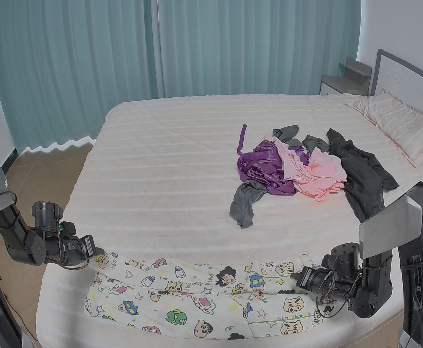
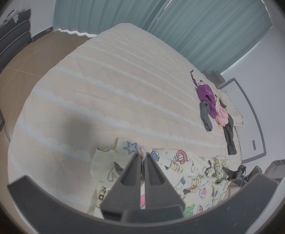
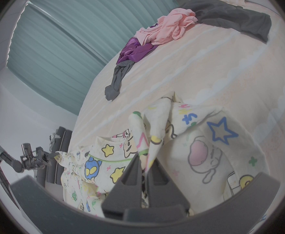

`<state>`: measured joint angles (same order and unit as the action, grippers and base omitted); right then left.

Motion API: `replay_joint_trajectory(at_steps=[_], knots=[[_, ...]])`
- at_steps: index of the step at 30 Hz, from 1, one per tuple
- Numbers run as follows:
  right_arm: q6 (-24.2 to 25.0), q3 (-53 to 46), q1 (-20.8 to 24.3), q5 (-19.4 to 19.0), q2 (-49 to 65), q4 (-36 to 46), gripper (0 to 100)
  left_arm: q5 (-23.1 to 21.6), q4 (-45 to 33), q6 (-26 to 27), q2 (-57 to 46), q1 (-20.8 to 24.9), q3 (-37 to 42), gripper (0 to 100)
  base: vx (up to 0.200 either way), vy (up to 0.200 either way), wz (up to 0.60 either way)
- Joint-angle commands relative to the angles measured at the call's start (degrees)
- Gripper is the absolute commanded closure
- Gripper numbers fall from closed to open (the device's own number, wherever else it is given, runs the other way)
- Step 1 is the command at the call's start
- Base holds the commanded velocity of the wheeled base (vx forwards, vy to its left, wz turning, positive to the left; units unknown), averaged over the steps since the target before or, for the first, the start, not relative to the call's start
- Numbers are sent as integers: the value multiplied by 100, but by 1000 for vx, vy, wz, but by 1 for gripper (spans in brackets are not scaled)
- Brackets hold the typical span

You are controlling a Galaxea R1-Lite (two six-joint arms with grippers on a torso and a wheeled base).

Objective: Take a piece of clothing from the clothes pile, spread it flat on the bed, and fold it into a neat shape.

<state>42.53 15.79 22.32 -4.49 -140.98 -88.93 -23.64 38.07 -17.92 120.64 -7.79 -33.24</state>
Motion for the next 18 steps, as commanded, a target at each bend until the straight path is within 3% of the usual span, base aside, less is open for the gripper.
replay_joint_trajectory(at_steps=[1,13,18], knots=[[141,74,-17,9,45,-98,100,8,-1,-115,-32,-3,-147,100,0,0,0],[546,188,-184,-35,344,-98,100,-27,34,-625,-137,6,-508,100,0,0,0],[554,214,-211,-44,361,-98,100,-27,456,-889,-111,14,-516,100,0,0,0]])
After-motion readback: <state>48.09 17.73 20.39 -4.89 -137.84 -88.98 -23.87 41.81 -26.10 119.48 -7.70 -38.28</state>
